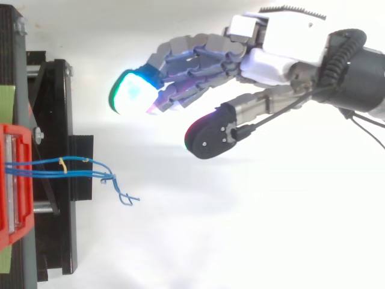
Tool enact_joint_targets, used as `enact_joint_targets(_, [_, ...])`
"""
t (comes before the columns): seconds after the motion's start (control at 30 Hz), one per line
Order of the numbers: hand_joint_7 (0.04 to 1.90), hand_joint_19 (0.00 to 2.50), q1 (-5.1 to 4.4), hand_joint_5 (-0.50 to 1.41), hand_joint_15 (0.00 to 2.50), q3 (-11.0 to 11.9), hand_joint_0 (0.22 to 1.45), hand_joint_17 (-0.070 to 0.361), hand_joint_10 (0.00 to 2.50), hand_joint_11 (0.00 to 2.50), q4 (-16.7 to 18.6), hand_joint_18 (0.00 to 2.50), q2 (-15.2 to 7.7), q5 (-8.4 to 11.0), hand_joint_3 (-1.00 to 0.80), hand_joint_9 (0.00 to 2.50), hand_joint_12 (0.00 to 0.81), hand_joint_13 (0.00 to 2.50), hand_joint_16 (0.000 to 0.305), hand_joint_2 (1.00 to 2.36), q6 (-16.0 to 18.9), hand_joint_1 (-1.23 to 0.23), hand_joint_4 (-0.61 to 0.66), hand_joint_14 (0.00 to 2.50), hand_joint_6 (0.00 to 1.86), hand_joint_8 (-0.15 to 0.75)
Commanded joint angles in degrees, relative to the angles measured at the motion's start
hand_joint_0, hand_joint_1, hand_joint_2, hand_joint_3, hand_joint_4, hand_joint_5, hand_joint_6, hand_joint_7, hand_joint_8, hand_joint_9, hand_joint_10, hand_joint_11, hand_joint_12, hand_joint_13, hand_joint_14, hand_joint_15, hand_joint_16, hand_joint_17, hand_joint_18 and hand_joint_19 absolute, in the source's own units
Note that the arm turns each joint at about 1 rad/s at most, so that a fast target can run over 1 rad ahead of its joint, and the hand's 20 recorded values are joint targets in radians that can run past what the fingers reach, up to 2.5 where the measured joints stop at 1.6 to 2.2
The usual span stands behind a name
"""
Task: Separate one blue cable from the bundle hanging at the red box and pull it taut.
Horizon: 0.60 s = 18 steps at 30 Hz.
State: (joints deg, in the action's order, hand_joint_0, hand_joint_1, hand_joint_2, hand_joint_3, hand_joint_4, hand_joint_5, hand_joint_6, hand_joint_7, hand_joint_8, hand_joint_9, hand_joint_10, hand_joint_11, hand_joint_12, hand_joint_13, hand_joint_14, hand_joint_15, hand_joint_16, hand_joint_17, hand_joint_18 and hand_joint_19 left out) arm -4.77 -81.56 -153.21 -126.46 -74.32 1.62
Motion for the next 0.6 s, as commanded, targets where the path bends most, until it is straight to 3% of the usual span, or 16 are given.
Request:
enact_joint_targets(0.0, [0.74, 0.3, -0.16, -0.21, 0.28, 1.6, 0.55, 0.087, 0.01, 0.42, 0.0, 0.66, -1.5, -0.21, -0.5, 0.52, 0.35, 0.55, 0.039, 1.0, 0.2, -0.72, 0.26, 0.01, 0.5, 0.34])
enact_joint_targets(0.07, [0.74, 0.3, -0.33, -0.21, 0.28, 2.0, 0.56, 0.087, 0.01, 0.42, 0.4, 0.66, -2.5, -0.56, -0.5, 0.53, 0.35, 0.55, 0.039, 1.0, 0.3, -0.72, 0.26, 0.01, 0.5, 0.34])
enact_joint_targets(0.3, [0.74, 0.32, -1.03, -0.21, 0.3, 2.5, 0.56, 0.088, 0.01, 0.41, 0.8, 0.67, -2.6, -1.18, -0.5, 0.54, 0.353, 0.56, 0.039, 1.0, 0.3, -0.72, 0.27, 0.01, 0.5, 0.339])
enact_joint_targets(0.43, [0.74, 0.34, -0.95, -0.2, 0.3, 3.6, 0.56, 0.088, 0.01, 0.41, 1.2, 0.68, -4.6, -1.44, -0.5, 0.55, 0.353, 0.57, 0.039, 1.0, 1.5, -0.71, 0.27, 0.01, 0.5, 0.34])
enact_joint_targets(0.57, [0.74, 0.35, -1.03, -0.2, 0.3, 6.2, 0.56, 0.089, 0.01, 0.41, 1.1, 0.69, -6.9, -1.44, -0.5, 0.56, 0.355, 0.58, 0.04, 1.0, 2.8, -0.71, 0.27, 0.01, 0.5, 0.344])
